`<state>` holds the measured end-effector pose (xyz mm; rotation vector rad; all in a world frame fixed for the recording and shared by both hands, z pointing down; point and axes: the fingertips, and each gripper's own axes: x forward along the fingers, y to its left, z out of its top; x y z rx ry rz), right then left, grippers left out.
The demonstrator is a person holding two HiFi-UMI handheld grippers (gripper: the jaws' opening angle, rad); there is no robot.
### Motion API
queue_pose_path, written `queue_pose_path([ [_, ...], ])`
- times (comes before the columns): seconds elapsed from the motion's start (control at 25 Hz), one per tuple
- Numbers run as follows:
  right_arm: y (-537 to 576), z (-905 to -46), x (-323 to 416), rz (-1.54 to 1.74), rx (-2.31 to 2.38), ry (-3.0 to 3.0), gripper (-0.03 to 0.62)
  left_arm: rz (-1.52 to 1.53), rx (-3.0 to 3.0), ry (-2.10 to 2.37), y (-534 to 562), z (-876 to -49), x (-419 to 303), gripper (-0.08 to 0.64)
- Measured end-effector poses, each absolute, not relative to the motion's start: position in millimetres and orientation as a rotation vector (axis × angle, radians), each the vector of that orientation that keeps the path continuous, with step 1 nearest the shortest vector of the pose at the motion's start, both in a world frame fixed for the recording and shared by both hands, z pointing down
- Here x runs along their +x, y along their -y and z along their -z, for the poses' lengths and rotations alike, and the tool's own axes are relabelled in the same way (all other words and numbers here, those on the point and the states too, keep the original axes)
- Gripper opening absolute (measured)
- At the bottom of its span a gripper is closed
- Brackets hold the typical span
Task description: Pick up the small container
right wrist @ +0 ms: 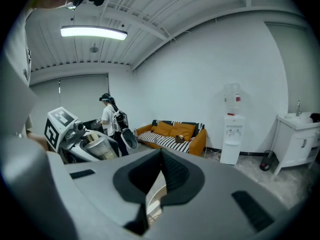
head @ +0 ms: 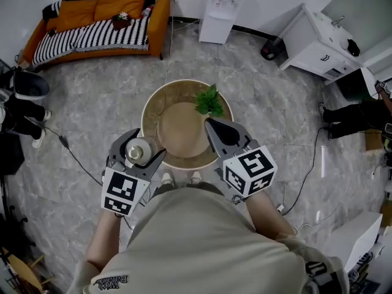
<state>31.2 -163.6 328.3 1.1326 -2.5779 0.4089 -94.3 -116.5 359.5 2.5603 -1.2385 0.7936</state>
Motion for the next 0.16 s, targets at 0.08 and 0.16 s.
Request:
queue_pose_path([
  [0.08, 170.9, -321.4, 33.5, -0.392, 1.17, 2.585, -0.005, -0.798, 2.565, 1.243, 118.3, -359.5, -96.3, 0.336],
  [0.16, 176.4, -315.7, 34.3, -0.367, 1.192, 2.59, -0.005, -0.8, 2.567, 1.248, 119.0, -360.1, -98.4, 0.336],
])
